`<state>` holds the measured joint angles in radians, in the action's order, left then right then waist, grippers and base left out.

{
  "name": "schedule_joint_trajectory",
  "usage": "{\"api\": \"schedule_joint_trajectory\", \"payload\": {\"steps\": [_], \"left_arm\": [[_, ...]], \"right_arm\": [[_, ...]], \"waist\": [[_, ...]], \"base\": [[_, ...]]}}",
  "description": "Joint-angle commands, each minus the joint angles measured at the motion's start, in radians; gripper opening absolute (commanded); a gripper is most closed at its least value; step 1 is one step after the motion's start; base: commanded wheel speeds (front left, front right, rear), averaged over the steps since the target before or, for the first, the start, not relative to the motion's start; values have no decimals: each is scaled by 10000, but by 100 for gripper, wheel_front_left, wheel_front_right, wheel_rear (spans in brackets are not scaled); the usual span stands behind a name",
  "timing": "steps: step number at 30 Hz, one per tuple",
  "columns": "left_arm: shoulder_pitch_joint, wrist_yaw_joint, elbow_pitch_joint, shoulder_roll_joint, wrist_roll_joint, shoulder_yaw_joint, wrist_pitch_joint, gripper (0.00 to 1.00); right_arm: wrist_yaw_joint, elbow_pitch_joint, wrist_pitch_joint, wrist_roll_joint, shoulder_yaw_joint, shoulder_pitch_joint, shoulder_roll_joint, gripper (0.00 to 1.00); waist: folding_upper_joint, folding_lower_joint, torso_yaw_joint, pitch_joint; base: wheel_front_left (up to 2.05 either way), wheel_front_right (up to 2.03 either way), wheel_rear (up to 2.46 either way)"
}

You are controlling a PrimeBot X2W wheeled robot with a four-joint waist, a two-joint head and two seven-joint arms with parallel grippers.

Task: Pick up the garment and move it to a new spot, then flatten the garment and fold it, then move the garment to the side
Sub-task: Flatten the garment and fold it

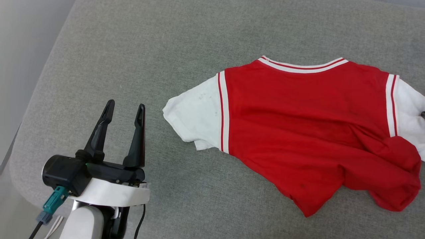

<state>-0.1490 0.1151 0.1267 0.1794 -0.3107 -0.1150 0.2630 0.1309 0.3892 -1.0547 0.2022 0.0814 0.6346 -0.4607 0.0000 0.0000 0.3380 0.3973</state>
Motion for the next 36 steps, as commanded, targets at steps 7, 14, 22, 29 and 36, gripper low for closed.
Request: {"api": "schedule_joint_trajectory", "payload": {"steps": [7,14,22,29,36], "left_arm": [[6,106,-114,-56,62,241,25,100],[103,138,-569,389,-80,411,25,100],[-539,146,-1304,1907,-1263,154,-1827,100],[-1832,139,-1567,3811,-3600,-1016,-4923,100],[-3462,133,-2169,5264,-5977,-2125,-8060,100]], "right_arm": [[23,804,283,579,-748,-1023,418,3],[4,675,1119,843,-794,-1133,-10,0],[-3,-827,1687,1572,-1100,-1631,-331,0],[-3,-2069,1605,1839,-1457,-1520,-110,0],[-3,-2521,1374,2112,-1531,-1127,295,0]], "waist": [[0,0,60,35],[0,0,-413,-495],[0,0,-1369,-1008],[0,0,-2110,-687],[0,0,-2520,-90]], "base": [[0,0,0],[0,0,0],[0,0,0],[0,0,0],[0,0,0]]}}
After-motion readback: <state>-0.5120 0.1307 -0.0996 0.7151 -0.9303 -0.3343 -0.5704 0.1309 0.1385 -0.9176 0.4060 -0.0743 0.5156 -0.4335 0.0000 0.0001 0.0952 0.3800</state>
